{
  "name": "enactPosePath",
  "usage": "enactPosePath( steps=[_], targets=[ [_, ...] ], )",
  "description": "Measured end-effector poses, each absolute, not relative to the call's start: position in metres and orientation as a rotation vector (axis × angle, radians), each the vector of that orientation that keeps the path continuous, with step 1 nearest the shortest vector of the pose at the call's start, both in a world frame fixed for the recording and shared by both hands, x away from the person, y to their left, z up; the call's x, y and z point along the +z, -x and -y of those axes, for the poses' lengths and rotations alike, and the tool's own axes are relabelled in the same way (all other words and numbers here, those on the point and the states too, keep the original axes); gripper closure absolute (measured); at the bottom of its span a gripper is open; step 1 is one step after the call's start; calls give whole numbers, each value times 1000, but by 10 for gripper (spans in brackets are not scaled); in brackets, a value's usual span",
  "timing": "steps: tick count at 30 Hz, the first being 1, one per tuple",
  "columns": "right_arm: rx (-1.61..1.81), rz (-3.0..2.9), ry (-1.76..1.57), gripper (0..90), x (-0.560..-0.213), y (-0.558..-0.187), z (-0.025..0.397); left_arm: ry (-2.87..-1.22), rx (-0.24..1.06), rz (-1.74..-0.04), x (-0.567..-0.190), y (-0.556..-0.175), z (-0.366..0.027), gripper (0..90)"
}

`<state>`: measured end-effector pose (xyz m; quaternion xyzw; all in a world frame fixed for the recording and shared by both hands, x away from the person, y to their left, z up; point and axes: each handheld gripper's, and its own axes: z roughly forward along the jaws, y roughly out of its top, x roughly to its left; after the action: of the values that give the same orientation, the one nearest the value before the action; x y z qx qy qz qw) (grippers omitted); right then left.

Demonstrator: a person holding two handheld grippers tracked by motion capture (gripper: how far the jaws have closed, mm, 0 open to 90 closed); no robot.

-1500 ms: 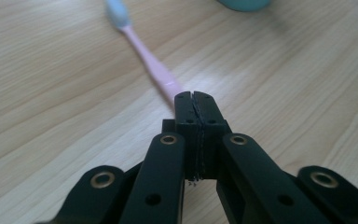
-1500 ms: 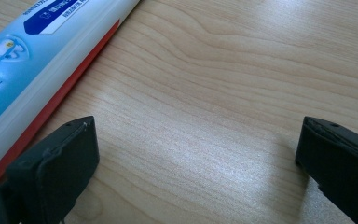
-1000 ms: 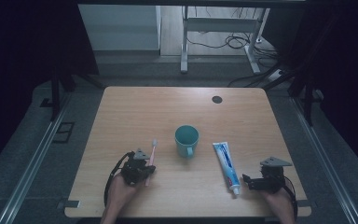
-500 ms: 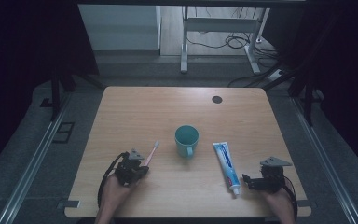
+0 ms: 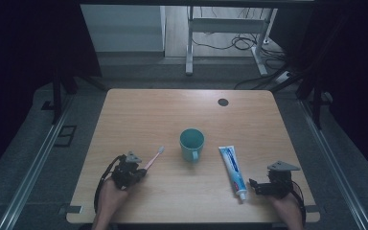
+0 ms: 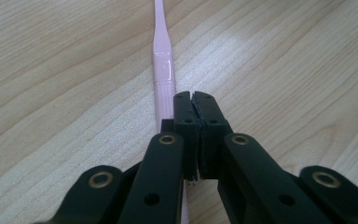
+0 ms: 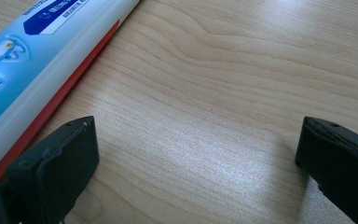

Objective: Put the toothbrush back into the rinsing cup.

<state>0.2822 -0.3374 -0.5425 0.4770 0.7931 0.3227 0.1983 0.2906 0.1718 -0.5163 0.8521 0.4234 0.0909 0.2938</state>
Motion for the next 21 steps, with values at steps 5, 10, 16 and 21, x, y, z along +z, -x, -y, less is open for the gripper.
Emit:
enactPosePath(
  steps=[5, 10, 16, 21],
  targets=[
    [903, -2219, -1336, 0, -542, -282, 337, -2265, 249, -1139, -510, -292, -175, 836],
    [903, -2219, -1336, 0, -542, -282, 337, -2291, 243, -1156, -507, -296, -178, 787],
    [902, -2219, -1337, 0, -542, -282, 337, -2363, 206, -1193, -503, -308, -179, 726],
    [902, -2219, -1337, 0, -542, -282, 337, -2435, 157, -1205, -499, -321, -172, 683]
  ],
)
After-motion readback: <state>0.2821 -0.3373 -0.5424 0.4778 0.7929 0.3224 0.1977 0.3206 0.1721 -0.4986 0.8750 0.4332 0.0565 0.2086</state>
